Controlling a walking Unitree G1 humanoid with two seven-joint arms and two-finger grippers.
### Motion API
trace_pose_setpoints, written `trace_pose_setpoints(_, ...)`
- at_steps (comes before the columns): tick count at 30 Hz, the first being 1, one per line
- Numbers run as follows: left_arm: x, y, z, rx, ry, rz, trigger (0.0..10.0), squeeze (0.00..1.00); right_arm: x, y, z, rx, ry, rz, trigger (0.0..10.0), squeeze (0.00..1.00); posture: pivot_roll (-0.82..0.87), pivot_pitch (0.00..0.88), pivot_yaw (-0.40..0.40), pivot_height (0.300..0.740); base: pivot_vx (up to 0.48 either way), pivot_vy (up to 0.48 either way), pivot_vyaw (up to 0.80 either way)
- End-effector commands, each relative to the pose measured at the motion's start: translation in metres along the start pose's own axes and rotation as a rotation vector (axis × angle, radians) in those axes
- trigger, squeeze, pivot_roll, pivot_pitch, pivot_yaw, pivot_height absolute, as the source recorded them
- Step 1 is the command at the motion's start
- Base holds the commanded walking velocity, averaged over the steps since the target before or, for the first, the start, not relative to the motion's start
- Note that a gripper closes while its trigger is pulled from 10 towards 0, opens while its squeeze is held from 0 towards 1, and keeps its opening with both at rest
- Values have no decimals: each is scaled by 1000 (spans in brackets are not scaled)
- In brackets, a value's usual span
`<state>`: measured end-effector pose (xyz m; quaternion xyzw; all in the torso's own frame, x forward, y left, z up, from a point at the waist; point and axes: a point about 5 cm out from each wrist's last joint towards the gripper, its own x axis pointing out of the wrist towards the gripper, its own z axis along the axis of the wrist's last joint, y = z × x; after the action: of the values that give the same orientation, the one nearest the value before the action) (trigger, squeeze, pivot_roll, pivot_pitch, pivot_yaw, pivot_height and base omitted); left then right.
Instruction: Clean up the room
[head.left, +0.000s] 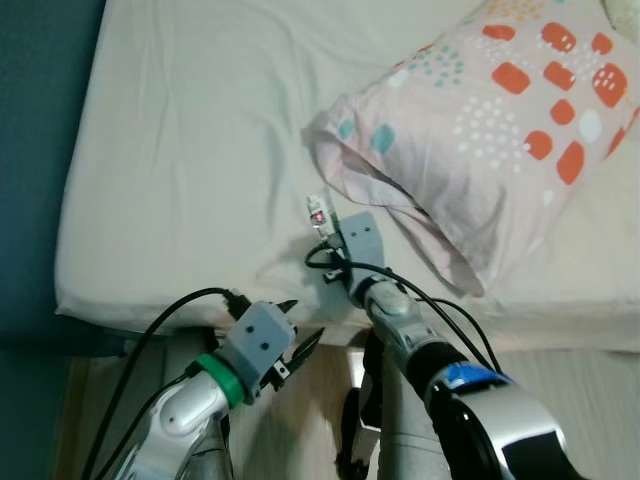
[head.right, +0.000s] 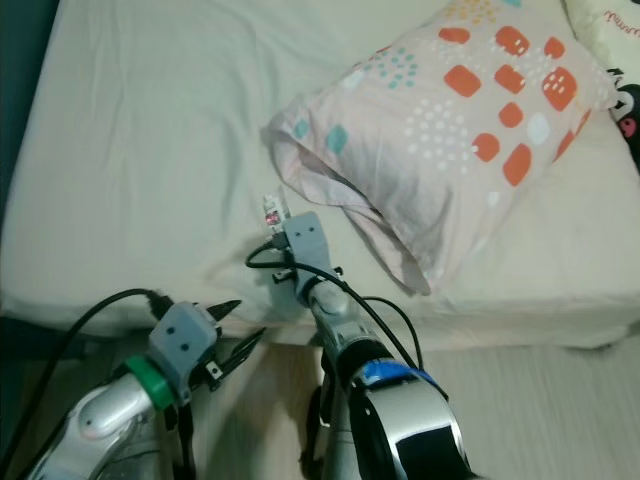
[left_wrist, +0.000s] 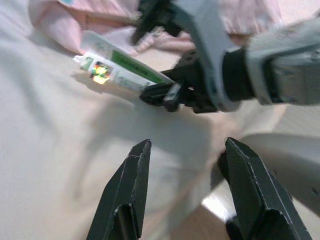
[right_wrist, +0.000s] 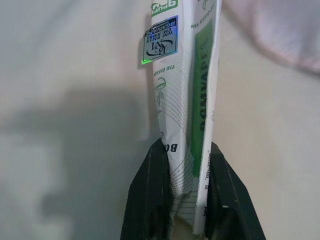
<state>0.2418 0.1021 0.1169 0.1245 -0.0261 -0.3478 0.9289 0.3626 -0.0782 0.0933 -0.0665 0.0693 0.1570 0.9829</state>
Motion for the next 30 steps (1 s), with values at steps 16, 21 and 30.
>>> trace_pose_setpoints(16,13,37,-82,-242,302,555,10000,0,-54,-20,-55,37,-104,-176,10000,0,-19,77,-35,552,0,0,0)
trace_pose_setpoints(21,14,41,-82,-164,296,581,10000,0,-65,-33,-70,7,-43,-265,10000,0,-21,70,-22,552,0,0,0)
trace_pose_setpoints(30,26,39,-81,-171,259,579,10000,0,-74,-37,-74,4,-49,-289,10000,0,-21,68,-20,566,0,0,0)
